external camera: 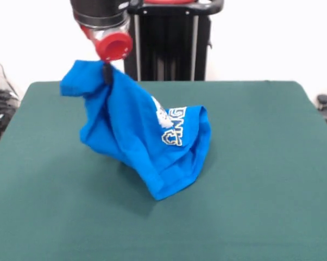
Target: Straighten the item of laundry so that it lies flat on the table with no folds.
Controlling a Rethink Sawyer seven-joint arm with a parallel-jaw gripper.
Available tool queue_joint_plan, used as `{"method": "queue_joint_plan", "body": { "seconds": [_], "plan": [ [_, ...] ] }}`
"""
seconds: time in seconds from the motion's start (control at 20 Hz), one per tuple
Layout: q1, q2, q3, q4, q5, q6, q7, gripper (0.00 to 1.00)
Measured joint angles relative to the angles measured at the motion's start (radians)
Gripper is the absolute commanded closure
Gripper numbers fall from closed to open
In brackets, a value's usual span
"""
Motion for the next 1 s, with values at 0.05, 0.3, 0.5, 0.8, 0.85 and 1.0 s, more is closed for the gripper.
{"method": "queue_joint_plan", "body": {
  "seconds": [0.05, 0.3, 0.5, 0.8, 0.85, 1.0],
  "plan": [
    [-0.002, -0.001, 0.013, 0.005, 0.027, 0.022, 0.0, 1.0],
    [-0.001, -0.007, 0.042, 0.036, 0.078, 0.025, 0.0, 1.0],
    [0.014, -0.027, 0.049, 0.086, 0.113, 0.024, 0.0, 1.0],
    [0.077, -0.088, 0.048, 0.134, 0.139, 0.026, 0.0, 1.0],
    [0.092, -0.099, 0.047, 0.137, 0.146, 0.029, 0.0, 1.0],
    [0.131, -0.128, 0.046, 0.138, 0.168, 0.044, 0.0, 1.0]
  ]
}}
